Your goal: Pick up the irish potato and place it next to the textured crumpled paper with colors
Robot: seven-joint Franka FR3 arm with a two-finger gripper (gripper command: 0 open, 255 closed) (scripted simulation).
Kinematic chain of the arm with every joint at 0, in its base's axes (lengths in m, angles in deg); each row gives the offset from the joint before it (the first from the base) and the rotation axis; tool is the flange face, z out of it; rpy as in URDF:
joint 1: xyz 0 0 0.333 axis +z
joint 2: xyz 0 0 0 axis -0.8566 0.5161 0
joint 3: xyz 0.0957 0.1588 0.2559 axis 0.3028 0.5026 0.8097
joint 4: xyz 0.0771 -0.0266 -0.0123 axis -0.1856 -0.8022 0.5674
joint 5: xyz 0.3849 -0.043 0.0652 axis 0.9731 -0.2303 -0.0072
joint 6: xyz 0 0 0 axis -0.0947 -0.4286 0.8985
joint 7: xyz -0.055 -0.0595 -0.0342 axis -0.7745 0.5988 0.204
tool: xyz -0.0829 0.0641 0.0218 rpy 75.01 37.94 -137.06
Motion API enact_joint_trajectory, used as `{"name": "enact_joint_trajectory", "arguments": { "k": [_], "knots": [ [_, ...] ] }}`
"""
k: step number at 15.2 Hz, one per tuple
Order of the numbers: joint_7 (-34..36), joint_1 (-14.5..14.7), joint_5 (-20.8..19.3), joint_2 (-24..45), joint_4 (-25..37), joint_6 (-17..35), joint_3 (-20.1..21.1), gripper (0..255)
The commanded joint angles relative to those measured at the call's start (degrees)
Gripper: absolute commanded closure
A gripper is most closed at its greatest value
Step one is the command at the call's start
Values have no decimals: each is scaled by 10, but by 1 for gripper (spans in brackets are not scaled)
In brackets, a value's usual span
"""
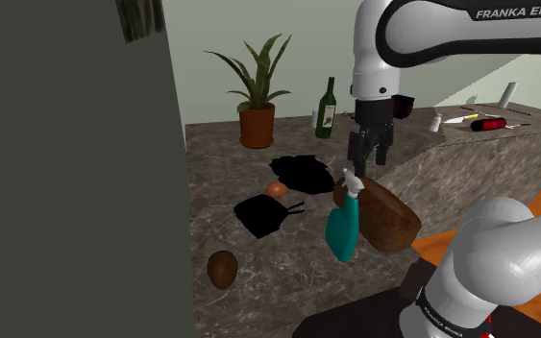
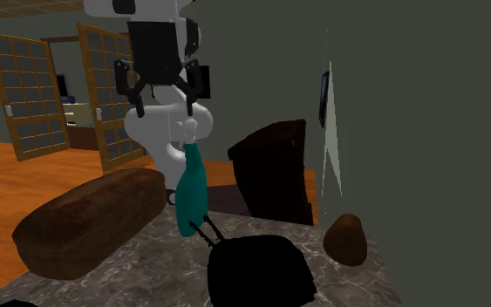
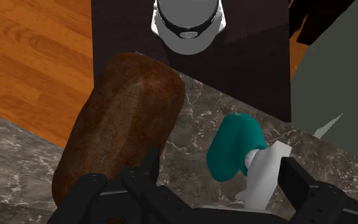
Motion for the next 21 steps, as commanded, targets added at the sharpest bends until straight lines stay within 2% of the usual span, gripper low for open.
{"name": "enact_joint_trajectory", "arguments": {
  "k": [1, 11, 16, 21],
  "knots": [
    [0, 0, 0, 0, 0, 0, 0, 0],
    [188, 15, 95, 183, 68, 58, 119, 0],
    [279, 20, 118, 296, 129, 86, 164, 0],
    [369, 29, 124, 419, 206, 109, 197, 0]
  ]
}}
